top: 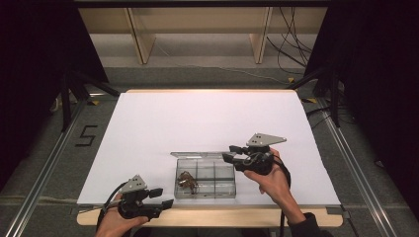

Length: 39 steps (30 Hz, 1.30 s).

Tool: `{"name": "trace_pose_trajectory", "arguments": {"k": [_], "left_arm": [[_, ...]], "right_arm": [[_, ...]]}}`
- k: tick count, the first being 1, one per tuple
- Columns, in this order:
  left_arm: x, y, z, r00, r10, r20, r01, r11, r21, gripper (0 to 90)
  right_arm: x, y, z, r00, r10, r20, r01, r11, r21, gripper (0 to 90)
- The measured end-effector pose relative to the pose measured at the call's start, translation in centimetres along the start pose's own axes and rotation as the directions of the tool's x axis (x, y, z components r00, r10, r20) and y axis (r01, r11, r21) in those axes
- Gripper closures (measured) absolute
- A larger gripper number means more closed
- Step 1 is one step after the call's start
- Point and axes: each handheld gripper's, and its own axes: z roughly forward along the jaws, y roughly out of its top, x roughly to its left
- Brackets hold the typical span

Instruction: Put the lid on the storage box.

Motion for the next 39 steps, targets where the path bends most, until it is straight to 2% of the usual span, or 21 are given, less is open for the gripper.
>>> {"name": "trace_pose_trajectory", "arguments": {"k": [1,2,3,4,5,6,9,11,13,17,18,23,26,27,28,29,31,32,33,34,39], "left_arm": [[0.0,0.0,0.0,1.0000,0.006,0.002,-0.006,1.0000,-0.003,37.5],[0.0,0.0,0.0,1.0000,0.006,0.003,-0.006,1.0000,-0.002,37.5],[0.0,0.0,0.0,1.0000,0.005,0.002,-0.005,1.0000,-0.002,37.5],[0.0,-0.1,0.0,1.0000,0.006,0.000,-0.006,1.0000,0.000,37.6],[0.1,-0.1,0.0,0.9999,0.012,-0.001,-0.012,0.9999,0.003,37.5],[0.1,-0.1,-0.1,0.9999,0.014,-0.001,-0.014,0.9999,0.001,37.6],[0.1,-0.1,-0.1,0.9999,0.017,-0.001,-0.017,0.9999,-0.001,37.6],[0.1,-0.2,-0.1,0.9994,0.031,-0.016,-0.031,0.9995,-0.001,37.5],[0.1,-0.2,-0.2,0.9989,0.044,-0.018,-0.044,0.9990,0.004,37.5],[0.1,-0.3,-0.2,0.9989,0.044,-0.015,-0.044,0.9990,0.010,37.5],[0.1,-0.3,-0.2,0.9990,0.043,-0.017,-0.042,0.9991,0.006,37.5],[0.0,-0.4,-0.3,0.9992,0.038,-0.013,-0.037,0.9993,0.004,37.6],[-0.1,-0.4,-0.2,0.9995,0.029,-0.010,-0.029,0.9996,-0.005,37.6],[-0.1,-0.5,-0.2,0.9996,0.025,-0.012,-0.025,0.9996,-0.010,37.6],[-0.1,-0.5,-0.3,0.9994,0.032,-0.013,-0.032,0.9995,-0.007,37.6],[-0.1,-0.5,-0.3,0.9992,0.034,-0.022,-0.034,0.9994,-0.007,37.6],[-0.2,-0.5,-0.4,0.9998,0.013,-0.017,-0.013,0.9999,-0.001,37.6],[-0.1,-0.5,-0.4,0.9995,0.027,-0.016,-0.027,0.9996,-0.005,37.6],[-0.2,-0.5,-0.4,0.9998,0.013,-0.017,-0.013,0.9999,-0.002,37.6],[-0.1,-0.5,-0.4,0.9994,0.033,-0.012,-0.033,0.9994,-0.003,37.6],[-0.1,-0.5,-0.4,0.9995,0.030,-0.007,-0.030,0.9995,-0.007,37.6]], "right_arm": [[-0.1,0.0,0.0,0.9991,-0.042,0.002,0.042,0.999,-0.002,56.8],[0.1,0.0,-0.1,0.9999,-0.014,0.010,0.014,1.000,0.009,56.7],[0.0,-0.1,-0.1,0.9989,-0.045,0.012,0.045,0.999,-0.003,56.5],[0.2,-0.1,-0.1,0.9997,-0.024,0.002,0.024,1.000,0.007,56.1],[0.1,-0.1,0.0,0.9990,-0.046,-0.001,0.046,0.999,0.001,56.0],[0.3,-0.2,-0.1,0.9998,-0.020,0.001,0.020,1.000,0.006,55.9],[0.6,-0.3,-0.4,0.9994,-0.026,0.025,0.025,0.999,0.028,55.5],[0.6,-0.4,-0.3,0.9979,-0.062,0.020,0.061,0.998,0.017,55.3],[1.0,-0.5,-0.4,0.9992,-0.030,0.027,0.029,0.999,0.032,55.0],[1.1,-0.6,-0.4,0.9984,-0.051,0.025,0.050,0.998,0.029,54.6],[1.0,-0.6,-0.3,0.9965,-0.080,0.025,0.079,0.997,0.024,54.2],[1.5,-0.8,-0.6,0.9980,-0.053,0.035,0.051,0.997,0.049,53.3],[1.5,-0.9,-0.6,0.9963,-0.078,0.036,0.077,0.996,0.033,53.2],[1.5,-0.9,-0.7,0.9939,-0.094,0.058,0.092,0.995,0.032,53.2],[1.5,-0.9,-0.7,0.9962,-0.078,0.038,0.077,0.996,0.039,53.2],[1.5,-0.9,-0.7,0.9947,-0.094,0.042,0.092,0.995,0.035,53.2],[1.8,-1.0,-0.9,0.9973,-0.051,0.052,0.049,0.998,0.035,53.3],[1.6,-1.0,-1.0,0.9952,-0.081,0.055,0.080,0.996,0.030,53.4],[1.6,-1.0,-1.0,0.9940,-0.093,0.058,0.091,0.995,0.027,53.5],[1.8,-1.0,-1.1,0.9972,-0.057,0.049,0.055,0.998,0.034,53.5],[2.0,-1.1,-1.2,0.9938,-0.090,0.066,0.087,0.996,0.036,53.6]]}}
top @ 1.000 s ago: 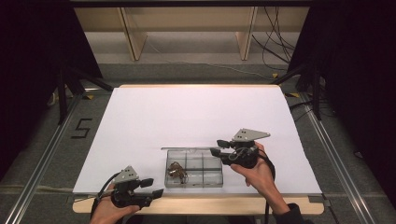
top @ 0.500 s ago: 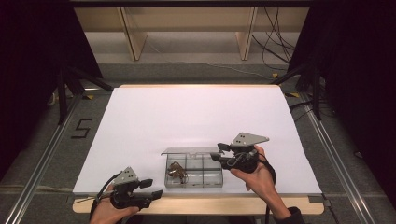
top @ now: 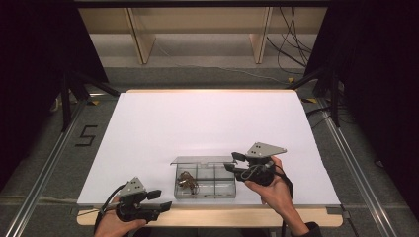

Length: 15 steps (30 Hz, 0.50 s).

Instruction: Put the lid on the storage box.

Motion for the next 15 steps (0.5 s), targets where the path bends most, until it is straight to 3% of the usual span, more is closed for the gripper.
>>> {"name": "trace_pose_trajectory", "arguments": {"k": [2,3,5,6,9,12,14,15], "left_arm": [[0.10,0.00,-0.13,0.9999,0.012,-0.001,-0.012,0.9999,0.009,37.6],[0.06,0.01,-0.10,1.0000,0.005,-0.002,-0.005,1.0000,0.004,37.6],[0.07,0.00,-0.12,1.0000,0.006,-0.002,-0.006,1.0000,0.006,37.6],[0.03,-0.03,-0.12,1.0000,0.005,-0.004,-0.005,1.0000,0.004,37.6],[-0.11,-0.04,-0.11,0.9998,-0.016,-0.010,0.016,0.9999,-0.003,37.6],[0.08,-0.04,-0.18,1.0000,0.007,-0.004,-0.007,0.9999,0.008,37.6],[0.10,-0.03,-0.18,1.0000,0.007,-0.003,-0.007,0.9999,0.008,37.6],[0.10,-0.03,-0.18,1.0000,0.007,-0.003,-0.007,0.9999,0.009,37.6]], "right_arm": [[-0.02,-0.01,0.04,0.9999,-0.015,0.000,0.015,1.000,-0.008,53.6],[0.27,-0.05,-0.08,0.9999,0.011,0.006,-0.011,1.000,-0.002,53.6],[0.47,-0.06,-0.23,0.9997,0.017,0.017,-0.017,1.000,0.004,53.5],[0.29,-0.03,-0.24,0.9997,-0.013,0.023,0.013,1.000,-0.002,53.5],[0.43,-0.12,-0.31,0.9993,-0.016,0.033,0.016,1.000,-0.003,53.4],[0.61,-0.35,-0.48,0.9991,0.029,0.032,-0.029,1.000,0.003,54.2],[0.49,-0.52,-0.63,0.9989,0.022,0.041,-0.022,1.000,0.009,55.3],[0.32,-0.58,-0.62,0.9989,-0.007,0.046,0.006,1.000,0.002,56.2]]}}
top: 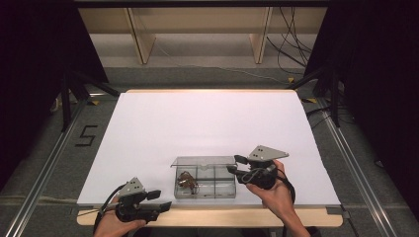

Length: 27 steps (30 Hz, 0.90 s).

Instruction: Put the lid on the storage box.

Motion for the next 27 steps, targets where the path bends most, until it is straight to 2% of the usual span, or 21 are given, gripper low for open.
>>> {"name": "trace_pose_trajectory", "arguments": {"k": [3,5,7,10,11,12,13,15,16,18,19,20,21,23,24,26,27], "left_arm": [[0.0,0.0,0.0,1.0000,0.001,0.002,-0.001,1.0000,0.001,37.6],[0.0,0.0,0.0,1.0000,0.000,0.002,0.000,1.0000,0.001,37.6],[0.0,0.0,0.0,1.0000,0.001,0.002,-0.001,1.0000,0.001,37.6],[0.0,0.0,0.0,1.0000,-0.001,0.003,0.001,1.0000,0.001,37.6],[0.0,0.0,0.0,1.0000,-0.002,0.002,0.002,1.0000,-0.001,37.6],[0.0,0.0,0.0,1.0000,-0.003,0.002,0.003,1.0000,-0.001,37.6],[0.0,0.0,0.0,1.0000,-0.004,0.001,0.004,1.0000,-0.003,37.6],[0.0,0.0,0.0,0.9999,-0.014,0.003,0.014,0.9998,-0.013,37.6],[-0.1,0.0,0.0,0.9999,-0.014,0.003,0.014,0.9998,-0.013,37.6],[0.0,0.0,0.0,1.0000,-0.008,0.002,0.008,0.9999,-0.008,37.6],[0.0,0.0,0.0,1.0000,-0.006,0.000,0.006,1.0000,-0.006,37.6],[0.0,0.0,0.0,1.0000,-0.001,-0.001,0.001,1.0000,-0.002,37.6],[0.0,0.0,0.0,1.0000,0.000,0.002,0.000,1.0000,-0.002,37.6],[0.0,0.0,0.0,1.0000,-0.001,0.001,0.001,1.0000,0.000,37.6],[0.0,0.0,0.0,1.0000,0.000,0.001,0.000,1.0000,0.001,37.6],[0.0,0.0,0.0,1.0000,0.000,0.001,0.000,1.0000,0.001,37.6],[0.0,-0.1,0.0,1.0000,0.001,0.001,-0.001,1.0000,-0.001,37.6]], "right_arm": [[0.1,-0.3,0.0,0.9995,0.031,-0.010,-0.031,0.999,0.010,58.2],[0.2,-0.4,0.0,0.9991,0.043,0.004,-0.043,0.999,0.006,59.2],[0.1,-0.5,0.0,0.9998,0.021,-0.006,-0.021,1.000,-0.003,59.9],[0.3,-0.7,-0.2,0.9988,0.049,-0.008,-0.049,0.999,0.008,60.5],[0.3,-0.7,-0.2,0.9990,0.044,-0.010,-0.044,0.999,0.010,60.5],[0.5,-0.8,-0.4,0.9977,0.068,0.000,-0.068,0.998,0.016,60.5],[0.3,-0.8,-0.3,0.9996,0.030,0.001,-0.030,1.000,0.005,60.6],[0.3,-0.9,-0.4,0.9998,0.021,0.007,-0.021,1.000,0.009,61.3],[0.5,-1.0,-0.5,0.9986,0.053,0.001,-0.053,0.998,0.017,61.4],[0.6,-1.2,-0.5,0.9984,0.057,-0.001,-0.057,0.998,0.018,61.5],[0.5,-1.2,-0.4,0.9993,0.036,-0.013,-0.036,0.999,0.002,61.6],[0.7,-1.3,-0.4,0.9977,0.065,-0.017,-0.065,0.998,0.012,61.7],[0.6,-1.4,-0.4,0.9985,0.054,-0.013,-0.053,0.999,0.012,61.7],[0.9,-1.5,-0.6,0.9969,0.078,-0.004,-0.078,0.997,0.029,62.2],[0.7,-1.6,-0.6,0.9985,0.055,-0.003,-0.055,0.998,0.025,62.6],[0.7,-1.7,-0.6,0.9988,0.049,0.005,-0.049,0.999,0.018,64.1],[0.6,-1.8,-0.6,0.9981,0.061,-0.008,-0.060,0.998,0.017,64.4]]}}
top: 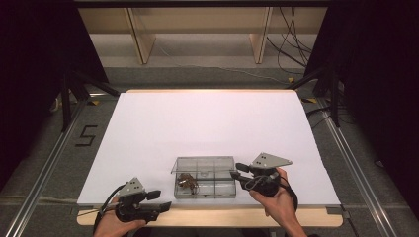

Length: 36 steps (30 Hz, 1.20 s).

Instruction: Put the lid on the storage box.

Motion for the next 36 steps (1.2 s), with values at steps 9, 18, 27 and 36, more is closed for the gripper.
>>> {"name": "trace_pose_trajectory", "arguments": {"k": [9,18,27,36], "left_arm": [[0.0,0.0,0.0,1.0000,0.000,-0.001,0.000,1.0000,0.005,37.6],[0.0,0.0,0.0,1.0000,0.003,-0.001,-0.003,1.0000,0.005,37.6],[0.0,0.0,0.0,1.0000,0.002,-0.002,-0.002,1.0000,0.001,37.6],[-0.1,-0.1,0.1,1.0000,-0.005,-0.002,0.005,1.0000,-0.001,37.6]], "right_arm": [[0.0,-0.6,-0.3,0.9997,0.024,-0.009,-0.024,1.000,0.002,68.0],[0.3,-1.3,-0.3,0.9968,0.076,-0.021,-0.076,0.997,0.017,71.3],[-0.1,-1.9,-0.1,0.9982,0.049,-0.034,-0.048,0.999,0.023,75.5],[0.2,-2.3,-0.2,0.9936,0.100,-0.052,-0.098,0.994,0.043,79.5]]}}
